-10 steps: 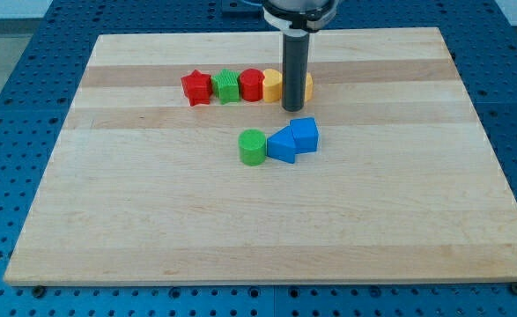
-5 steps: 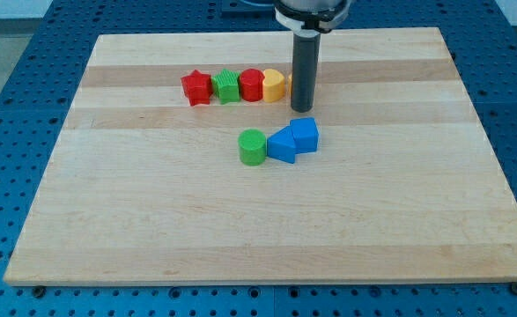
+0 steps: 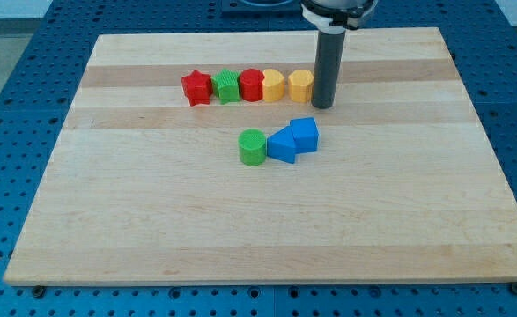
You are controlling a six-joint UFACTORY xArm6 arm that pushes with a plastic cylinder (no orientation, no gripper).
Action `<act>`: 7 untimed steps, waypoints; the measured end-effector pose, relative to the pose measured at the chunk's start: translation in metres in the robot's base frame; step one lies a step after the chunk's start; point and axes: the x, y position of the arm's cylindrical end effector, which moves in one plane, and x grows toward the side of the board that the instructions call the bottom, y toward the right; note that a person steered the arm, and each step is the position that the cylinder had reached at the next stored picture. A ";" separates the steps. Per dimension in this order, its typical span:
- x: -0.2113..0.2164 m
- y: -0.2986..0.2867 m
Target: Push yellow hexagon to yellow heart
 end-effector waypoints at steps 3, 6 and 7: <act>-0.011 0.000; -0.011 -0.011; -0.011 -0.012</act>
